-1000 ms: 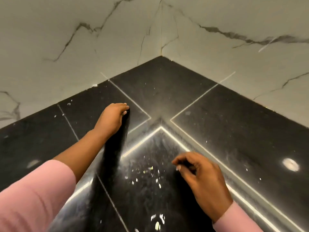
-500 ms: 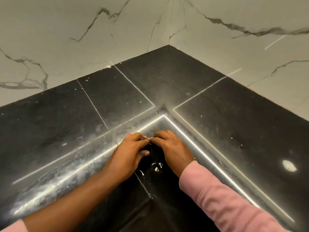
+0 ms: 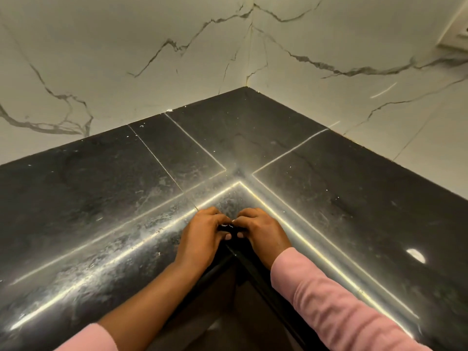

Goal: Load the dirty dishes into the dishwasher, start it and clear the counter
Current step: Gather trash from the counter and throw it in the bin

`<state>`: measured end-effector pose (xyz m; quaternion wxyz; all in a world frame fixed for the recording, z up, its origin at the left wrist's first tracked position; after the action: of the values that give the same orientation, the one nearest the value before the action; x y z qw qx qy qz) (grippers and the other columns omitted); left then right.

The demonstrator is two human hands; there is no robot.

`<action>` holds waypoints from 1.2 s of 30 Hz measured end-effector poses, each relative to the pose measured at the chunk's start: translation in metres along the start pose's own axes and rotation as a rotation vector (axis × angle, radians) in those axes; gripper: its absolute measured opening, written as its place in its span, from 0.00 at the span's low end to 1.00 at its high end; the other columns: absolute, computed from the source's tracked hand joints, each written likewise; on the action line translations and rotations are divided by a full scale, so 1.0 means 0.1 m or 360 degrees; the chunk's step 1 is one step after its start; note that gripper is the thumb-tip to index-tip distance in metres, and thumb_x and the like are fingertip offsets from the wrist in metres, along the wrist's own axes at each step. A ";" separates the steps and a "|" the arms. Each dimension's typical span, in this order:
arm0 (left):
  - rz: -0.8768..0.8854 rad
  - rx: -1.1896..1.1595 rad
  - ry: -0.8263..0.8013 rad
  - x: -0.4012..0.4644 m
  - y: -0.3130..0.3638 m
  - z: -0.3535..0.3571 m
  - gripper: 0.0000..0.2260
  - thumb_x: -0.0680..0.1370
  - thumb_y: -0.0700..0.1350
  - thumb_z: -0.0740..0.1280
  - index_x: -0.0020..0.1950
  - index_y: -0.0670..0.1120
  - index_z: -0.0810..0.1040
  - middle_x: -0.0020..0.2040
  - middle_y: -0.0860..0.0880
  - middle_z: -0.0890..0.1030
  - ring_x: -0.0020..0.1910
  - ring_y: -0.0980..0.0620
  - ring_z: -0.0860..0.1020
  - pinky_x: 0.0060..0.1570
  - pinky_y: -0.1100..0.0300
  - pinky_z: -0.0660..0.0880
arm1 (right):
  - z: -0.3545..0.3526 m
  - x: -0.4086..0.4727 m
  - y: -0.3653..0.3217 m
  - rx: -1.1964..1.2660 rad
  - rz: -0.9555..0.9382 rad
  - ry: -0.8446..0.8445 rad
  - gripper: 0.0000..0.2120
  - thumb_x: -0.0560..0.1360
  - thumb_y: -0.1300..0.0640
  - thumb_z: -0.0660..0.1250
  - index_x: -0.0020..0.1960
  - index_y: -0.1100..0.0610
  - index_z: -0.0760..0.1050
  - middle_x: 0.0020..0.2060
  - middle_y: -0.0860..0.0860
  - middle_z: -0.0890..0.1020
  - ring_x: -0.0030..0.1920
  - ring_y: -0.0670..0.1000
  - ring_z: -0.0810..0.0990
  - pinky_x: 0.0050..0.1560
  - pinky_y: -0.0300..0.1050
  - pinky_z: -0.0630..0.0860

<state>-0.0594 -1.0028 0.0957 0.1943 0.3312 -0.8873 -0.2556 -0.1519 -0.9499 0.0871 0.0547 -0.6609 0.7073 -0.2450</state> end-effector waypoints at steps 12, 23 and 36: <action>-0.0027 0.0113 0.0217 0.00 0.01 0.03 0.08 0.73 0.35 0.68 0.38 0.47 0.76 0.36 0.53 0.71 0.38 0.54 0.69 0.34 0.55 0.70 | 0.02 0.09 -0.06 -0.0216 0.0017 0.0245 0.09 0.66 0.63 0.74 0.39 0.56 0.75 0.34 0.51 0.74 0.35 0.52 0.73 0.26 0.44 0.72; -0.0009 0.0042 0.0251 0.13 -0.09 -0.16 0.09 0.70 0.30 0.67 0.37 0.44 0.78 0.36 0.49 0.77 0.37 0.55 0.72 0.36 0.62 0.70 | -0.12 0.07 0.36 0.0406 0.0724 0.0202 0.04 0.72 0.65 0.69 0.44 0.57 0.78 0.39 0.52 0.82 0.41 0.52 0.79 0.44 0.44 0.74; -0.0234 -0.0352 0.0208 -1.56 0.30 -0.66 0.05 0.73 0.35 0.72 0.41 0.45 0.81 0.35 0.52 0.80 0.35 0.59 0.77 0.37 0.68 0.71 | -0.24 -1.39 -0.57 0.1994 0.1043 0.0332 0.06 0.75 0.71 0.65 0.45 0.62 0.77 0.36 0.55 0.79 0.36 0.48 0.77 0.40 0.34 0.77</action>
<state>0.0697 -0.8971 0.1381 0.2677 0.3878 -0.8125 -0.3431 -0.0935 -0.8098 0.0978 0.4270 -0.2317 0.5973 -0.6381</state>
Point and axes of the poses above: each hand's wrist, its own x-axis towards the middle knuckle, its own z-axis out of the palm, y = z × x, the point moved 9 cm from there along x, towards the middle knuckle
